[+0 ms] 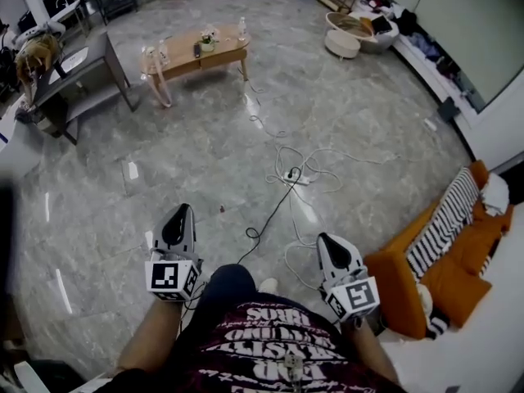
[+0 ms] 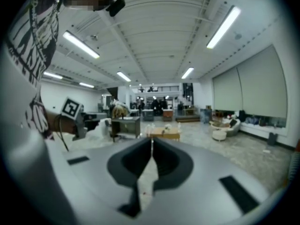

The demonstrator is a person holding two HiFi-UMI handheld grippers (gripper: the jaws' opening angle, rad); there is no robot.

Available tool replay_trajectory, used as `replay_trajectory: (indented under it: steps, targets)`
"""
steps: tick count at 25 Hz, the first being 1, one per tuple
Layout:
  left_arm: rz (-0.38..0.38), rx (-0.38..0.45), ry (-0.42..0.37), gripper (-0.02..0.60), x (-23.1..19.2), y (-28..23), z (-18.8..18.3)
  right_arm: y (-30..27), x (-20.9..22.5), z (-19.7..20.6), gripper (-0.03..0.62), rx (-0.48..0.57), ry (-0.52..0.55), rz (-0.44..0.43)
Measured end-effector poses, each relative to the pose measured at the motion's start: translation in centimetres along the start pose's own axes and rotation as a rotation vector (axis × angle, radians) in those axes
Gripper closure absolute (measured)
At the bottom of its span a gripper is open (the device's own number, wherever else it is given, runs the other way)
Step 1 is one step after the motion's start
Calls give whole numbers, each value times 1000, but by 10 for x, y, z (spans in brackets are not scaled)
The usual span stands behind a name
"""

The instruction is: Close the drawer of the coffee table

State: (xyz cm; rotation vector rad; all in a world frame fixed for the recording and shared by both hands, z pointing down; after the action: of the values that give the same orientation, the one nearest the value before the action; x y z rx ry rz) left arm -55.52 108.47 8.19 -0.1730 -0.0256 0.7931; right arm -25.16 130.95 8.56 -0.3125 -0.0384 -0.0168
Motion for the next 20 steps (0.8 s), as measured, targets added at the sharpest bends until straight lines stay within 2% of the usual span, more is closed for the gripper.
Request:
replay_trajectory:
  steps: [3,7,13,20]
  targets:
    - [11,1,13,548,24,1,0,11,24,13,559,5,-47,26]
    - [-4,-12,-37,548,40,11,0,13,37,24,559,2,-74,11]
    - [-87,4,-76,548,36,7,-11,0,48,27,559,12,-116,-27]
    - [-153,36,-95,548,23,-16,-26,-17,57,11,559,4,-115,-54]
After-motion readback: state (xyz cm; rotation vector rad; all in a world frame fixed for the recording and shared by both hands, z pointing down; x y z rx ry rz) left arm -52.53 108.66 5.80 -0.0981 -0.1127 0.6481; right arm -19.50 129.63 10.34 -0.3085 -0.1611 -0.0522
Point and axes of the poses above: the fingertips, and each gripper's own axes: y backward along the fingers, x to its right, z out of its underside, the point moved 10 cm from there along y, backward along the fingers, and after that the axes turned 4 degrees about -x, right-handed, at the moved point
